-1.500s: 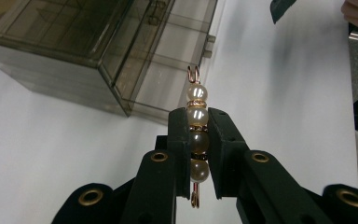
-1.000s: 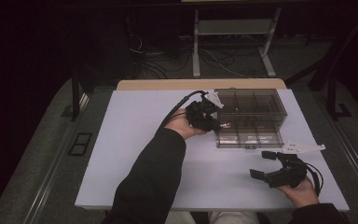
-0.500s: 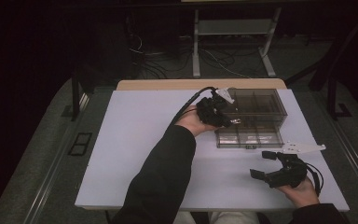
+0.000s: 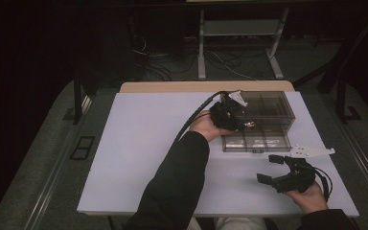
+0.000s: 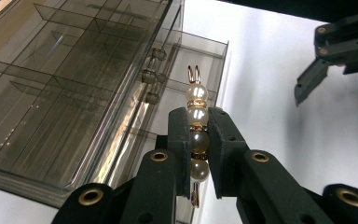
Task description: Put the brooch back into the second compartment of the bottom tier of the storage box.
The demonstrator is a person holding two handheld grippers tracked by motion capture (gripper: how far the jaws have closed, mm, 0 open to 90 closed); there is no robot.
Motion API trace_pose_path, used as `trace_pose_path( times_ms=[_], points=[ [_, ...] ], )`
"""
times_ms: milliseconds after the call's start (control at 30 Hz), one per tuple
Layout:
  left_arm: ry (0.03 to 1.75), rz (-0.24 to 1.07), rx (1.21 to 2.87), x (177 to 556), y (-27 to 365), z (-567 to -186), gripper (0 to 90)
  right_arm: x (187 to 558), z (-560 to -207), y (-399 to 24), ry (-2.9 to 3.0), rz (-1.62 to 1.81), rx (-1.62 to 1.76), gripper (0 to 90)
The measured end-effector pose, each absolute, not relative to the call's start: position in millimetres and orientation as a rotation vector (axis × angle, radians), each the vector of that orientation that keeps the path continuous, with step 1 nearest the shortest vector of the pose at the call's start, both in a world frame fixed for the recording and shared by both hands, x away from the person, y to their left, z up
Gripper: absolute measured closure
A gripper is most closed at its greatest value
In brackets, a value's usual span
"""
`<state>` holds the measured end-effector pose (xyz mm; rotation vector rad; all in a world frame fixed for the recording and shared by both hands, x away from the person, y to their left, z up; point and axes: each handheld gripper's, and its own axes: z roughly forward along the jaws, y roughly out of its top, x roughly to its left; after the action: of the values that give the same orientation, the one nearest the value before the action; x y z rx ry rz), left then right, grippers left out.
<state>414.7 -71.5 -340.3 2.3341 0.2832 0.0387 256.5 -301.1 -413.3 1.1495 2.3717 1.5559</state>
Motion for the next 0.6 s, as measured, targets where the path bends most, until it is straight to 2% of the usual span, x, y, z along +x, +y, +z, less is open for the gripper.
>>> trace_pose_path(
  times_ms=[600],
  points=[
    [0.324, 0.024, 2.296, 419, -88, -362, 79.3, 257, -413, -299, 2.379, 1.561, 1.139, 0.6]
  ],
)
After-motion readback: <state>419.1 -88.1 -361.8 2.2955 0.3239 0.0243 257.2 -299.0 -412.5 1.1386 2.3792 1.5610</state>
